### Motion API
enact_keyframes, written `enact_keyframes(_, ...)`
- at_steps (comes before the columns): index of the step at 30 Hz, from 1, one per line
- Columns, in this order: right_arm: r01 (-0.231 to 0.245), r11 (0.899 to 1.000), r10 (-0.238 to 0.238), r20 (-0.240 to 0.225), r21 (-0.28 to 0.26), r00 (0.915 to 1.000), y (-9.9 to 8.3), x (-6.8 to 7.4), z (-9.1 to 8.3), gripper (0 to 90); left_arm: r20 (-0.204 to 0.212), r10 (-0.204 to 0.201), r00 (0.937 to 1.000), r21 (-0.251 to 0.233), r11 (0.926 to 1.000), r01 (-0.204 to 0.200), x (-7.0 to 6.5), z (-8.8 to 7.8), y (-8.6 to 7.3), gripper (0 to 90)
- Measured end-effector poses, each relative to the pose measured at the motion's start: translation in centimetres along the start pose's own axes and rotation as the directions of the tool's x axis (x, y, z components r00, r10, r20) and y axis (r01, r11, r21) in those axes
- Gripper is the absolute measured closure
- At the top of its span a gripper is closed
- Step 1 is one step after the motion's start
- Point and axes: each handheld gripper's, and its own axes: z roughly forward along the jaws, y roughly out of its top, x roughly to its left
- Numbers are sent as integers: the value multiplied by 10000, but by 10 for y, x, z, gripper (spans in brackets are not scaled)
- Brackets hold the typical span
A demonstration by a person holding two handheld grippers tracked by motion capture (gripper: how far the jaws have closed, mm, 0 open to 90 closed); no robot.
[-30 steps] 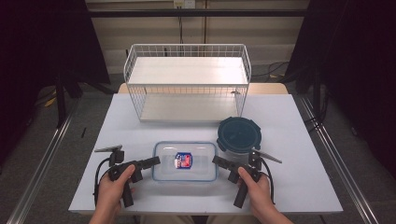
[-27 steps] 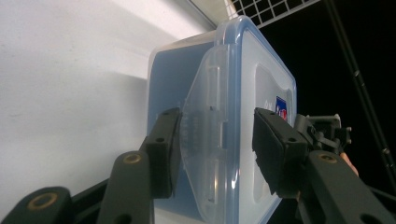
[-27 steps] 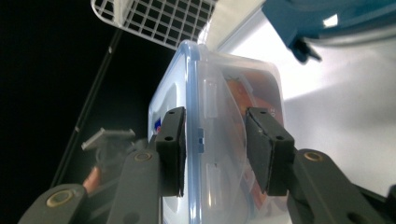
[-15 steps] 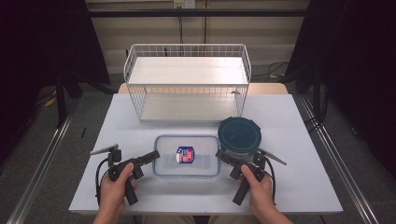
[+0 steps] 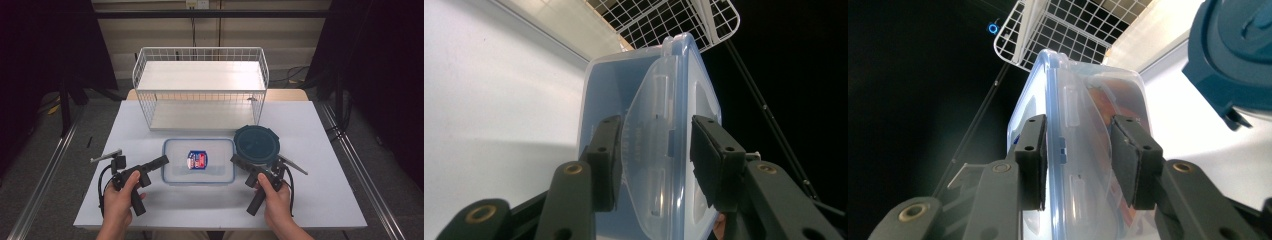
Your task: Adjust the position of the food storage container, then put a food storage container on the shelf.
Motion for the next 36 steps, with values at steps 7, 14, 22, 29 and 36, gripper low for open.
enact_keyframes(7,301,9986,-311,-226,-436,9993,17,18,7,604,175,88,9998,-435,9990,-80,-17,4,17,571)
enact_keyframes(14,517,9934,-569,-491,-1028,9972,36,33,16,604,244,252,9994,-761,9968,-233,-34,9,34,571)
enact_keyframes(22,561,9874,-662,-646,-1480,9957,58,47,27,605,329,253,9991,-1124,9934,-215,-48,17,53,570)
enact_keyframes(29,452,9778,-637,-845,-2045,9944,75,57,33,605,690,426,9967,-1441,9890,-323,-60,25,68,578)
enact_keyframes(36,469,9709,-701,-911,-2350,9934,88,63,38,605,788,568,9953,-1643,9855,-432,-67,32,81,580)
